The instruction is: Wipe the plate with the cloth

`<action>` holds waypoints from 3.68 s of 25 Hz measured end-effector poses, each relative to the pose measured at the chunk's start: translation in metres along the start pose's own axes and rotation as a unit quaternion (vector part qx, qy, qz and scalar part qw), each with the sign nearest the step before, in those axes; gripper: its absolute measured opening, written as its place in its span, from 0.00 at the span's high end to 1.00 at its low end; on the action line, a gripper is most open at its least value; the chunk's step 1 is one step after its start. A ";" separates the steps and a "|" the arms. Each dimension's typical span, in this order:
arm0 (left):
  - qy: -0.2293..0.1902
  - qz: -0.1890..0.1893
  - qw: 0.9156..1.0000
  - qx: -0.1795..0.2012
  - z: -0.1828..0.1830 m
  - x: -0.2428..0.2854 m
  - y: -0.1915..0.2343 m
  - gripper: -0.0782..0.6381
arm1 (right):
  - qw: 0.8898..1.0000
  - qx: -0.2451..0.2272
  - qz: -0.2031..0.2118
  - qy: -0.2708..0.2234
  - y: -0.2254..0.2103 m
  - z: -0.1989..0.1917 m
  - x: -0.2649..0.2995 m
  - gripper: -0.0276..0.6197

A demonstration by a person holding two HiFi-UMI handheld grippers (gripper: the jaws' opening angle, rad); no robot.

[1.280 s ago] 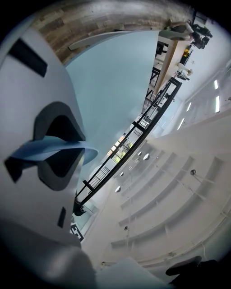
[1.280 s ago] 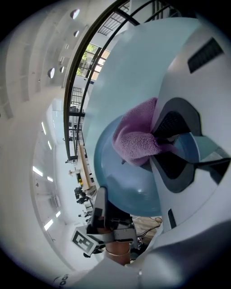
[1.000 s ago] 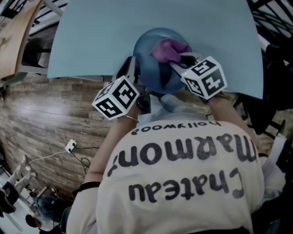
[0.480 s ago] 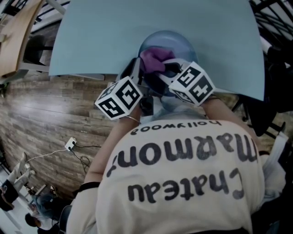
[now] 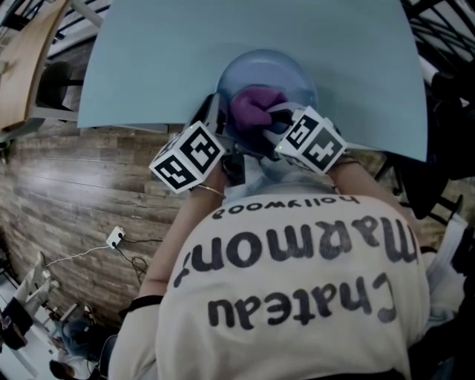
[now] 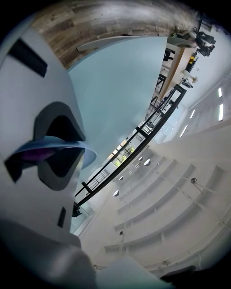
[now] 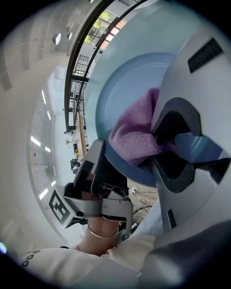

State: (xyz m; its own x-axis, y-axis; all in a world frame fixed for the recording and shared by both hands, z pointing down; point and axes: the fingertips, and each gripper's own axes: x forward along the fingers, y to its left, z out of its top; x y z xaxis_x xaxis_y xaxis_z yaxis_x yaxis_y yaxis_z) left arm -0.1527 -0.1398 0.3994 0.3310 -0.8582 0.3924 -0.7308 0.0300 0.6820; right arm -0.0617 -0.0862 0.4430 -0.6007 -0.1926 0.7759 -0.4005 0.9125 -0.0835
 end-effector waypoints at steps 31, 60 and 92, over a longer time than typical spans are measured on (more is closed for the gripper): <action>-0.007 0.002 1.000 0.018 0.002 0.000 0.002 0.84 | 0.987 0.073 -0.054 0.130 -0.059 -0.075 -0.027 0.79; -0.040 -0.021 0.999 -0.009 0.016 -0.001 -0.005 0.83 | 0.992 0.070 -0.106 0.009 -0.076 -0.015 -0.038 0.79; -0.017 0.001 0.998 -0.057 -0.014 -0.022 0.017 0.84 | 0.996 0.017 0.089 0.018 0.031 -0.005 0.010 0.79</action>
State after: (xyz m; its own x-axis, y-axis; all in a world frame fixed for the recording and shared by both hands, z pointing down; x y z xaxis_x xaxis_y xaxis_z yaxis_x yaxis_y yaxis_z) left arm -0.1647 -0.1131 0.4108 0.3087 -0.8746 0.3739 -0.6584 0.0872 0.7476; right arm -0.0766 -0.0576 0.4511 -0.6395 -0.0155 0.7686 -0.3133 0.9182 -0.2422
